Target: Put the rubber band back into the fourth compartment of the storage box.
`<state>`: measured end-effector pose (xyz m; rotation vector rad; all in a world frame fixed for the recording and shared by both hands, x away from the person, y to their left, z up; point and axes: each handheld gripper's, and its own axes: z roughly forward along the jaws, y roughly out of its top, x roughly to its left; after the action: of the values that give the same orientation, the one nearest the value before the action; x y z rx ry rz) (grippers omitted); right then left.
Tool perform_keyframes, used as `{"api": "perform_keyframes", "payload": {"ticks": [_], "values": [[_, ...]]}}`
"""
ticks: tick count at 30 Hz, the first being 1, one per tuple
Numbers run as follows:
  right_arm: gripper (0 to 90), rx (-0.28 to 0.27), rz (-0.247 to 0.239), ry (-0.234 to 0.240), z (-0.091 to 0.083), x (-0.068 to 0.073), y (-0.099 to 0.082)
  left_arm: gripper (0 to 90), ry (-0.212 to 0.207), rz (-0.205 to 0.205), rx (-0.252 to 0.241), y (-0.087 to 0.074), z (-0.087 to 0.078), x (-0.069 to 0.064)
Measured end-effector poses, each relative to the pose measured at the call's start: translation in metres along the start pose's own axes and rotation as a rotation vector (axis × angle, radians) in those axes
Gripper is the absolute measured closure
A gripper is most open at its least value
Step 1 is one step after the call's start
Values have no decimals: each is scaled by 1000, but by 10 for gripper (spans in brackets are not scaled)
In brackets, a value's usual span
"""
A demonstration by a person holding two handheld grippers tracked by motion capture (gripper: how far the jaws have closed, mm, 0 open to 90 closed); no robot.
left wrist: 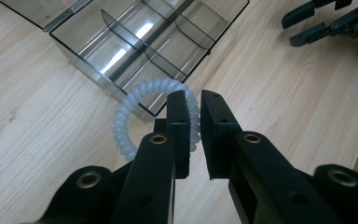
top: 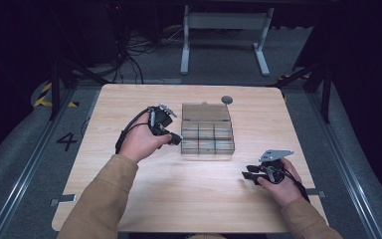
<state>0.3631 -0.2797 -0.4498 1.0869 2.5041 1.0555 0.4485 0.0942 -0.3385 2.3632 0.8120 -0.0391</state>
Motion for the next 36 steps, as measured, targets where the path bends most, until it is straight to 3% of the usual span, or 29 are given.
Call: {"api": "perform_keyframes", "payload": {"ticks": [10, 17, 36], "values": [[642, -5, 8, 6, -2, -1, -2, 826, 5, 19, -13, 10, 13, -5], [641, -6, 6, 7, -3, 0, -2, 826, 3, 6, -36, 17, 20, -1], [634, -31, 38, -10, -15, -2, -12, 826, 30, 27, -13, 28, 58, 7]]}}
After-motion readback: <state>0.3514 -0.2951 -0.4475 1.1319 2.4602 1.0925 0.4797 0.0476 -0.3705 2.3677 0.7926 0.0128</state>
